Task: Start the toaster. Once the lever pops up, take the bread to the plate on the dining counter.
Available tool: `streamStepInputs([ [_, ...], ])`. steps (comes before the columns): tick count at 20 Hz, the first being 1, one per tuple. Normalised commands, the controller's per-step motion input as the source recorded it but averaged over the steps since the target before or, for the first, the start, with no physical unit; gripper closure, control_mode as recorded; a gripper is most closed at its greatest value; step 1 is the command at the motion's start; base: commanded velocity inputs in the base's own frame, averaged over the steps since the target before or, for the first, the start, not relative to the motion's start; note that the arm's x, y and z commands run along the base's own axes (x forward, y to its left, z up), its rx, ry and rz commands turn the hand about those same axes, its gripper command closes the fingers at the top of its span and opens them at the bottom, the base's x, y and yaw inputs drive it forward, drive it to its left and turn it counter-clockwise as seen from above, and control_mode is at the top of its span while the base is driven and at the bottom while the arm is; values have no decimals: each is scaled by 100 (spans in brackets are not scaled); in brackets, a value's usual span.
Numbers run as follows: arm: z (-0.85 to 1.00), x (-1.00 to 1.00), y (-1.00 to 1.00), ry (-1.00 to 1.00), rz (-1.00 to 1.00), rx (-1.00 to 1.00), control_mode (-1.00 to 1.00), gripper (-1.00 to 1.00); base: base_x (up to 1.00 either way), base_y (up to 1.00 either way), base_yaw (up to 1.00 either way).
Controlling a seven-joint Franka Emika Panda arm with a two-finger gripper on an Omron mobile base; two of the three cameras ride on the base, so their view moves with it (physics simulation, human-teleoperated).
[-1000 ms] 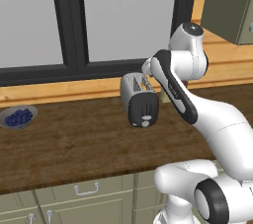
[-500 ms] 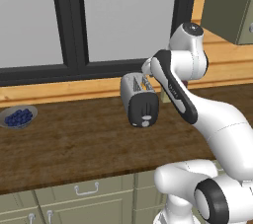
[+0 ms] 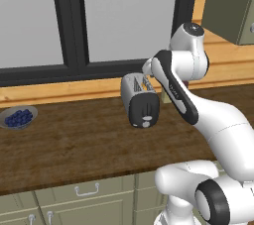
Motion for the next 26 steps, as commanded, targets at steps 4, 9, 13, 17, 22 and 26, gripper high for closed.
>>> streamStepInputs([
  [4, 0, 0, 0, 0, 0, 0, -100, -100, 0, 0, 0],
  [9, 0, 0, 0, 0, 0, 0, -100, -100, 0, 0, 0],
  [13, 0, 0, 0, 0, 0, 0, -100, -100, 0, 0, 0],
  [17, 0, 0, 0, 0, 0, 0, -100, -100, 0, 0, 0],
  [22, 0, 0, 0, 0, 0, 0, -100, -100, 0, 0, 0],
  [26, 0, 0, 0, 0, 0, 0, -100, -100, 0, 0, 0],
])
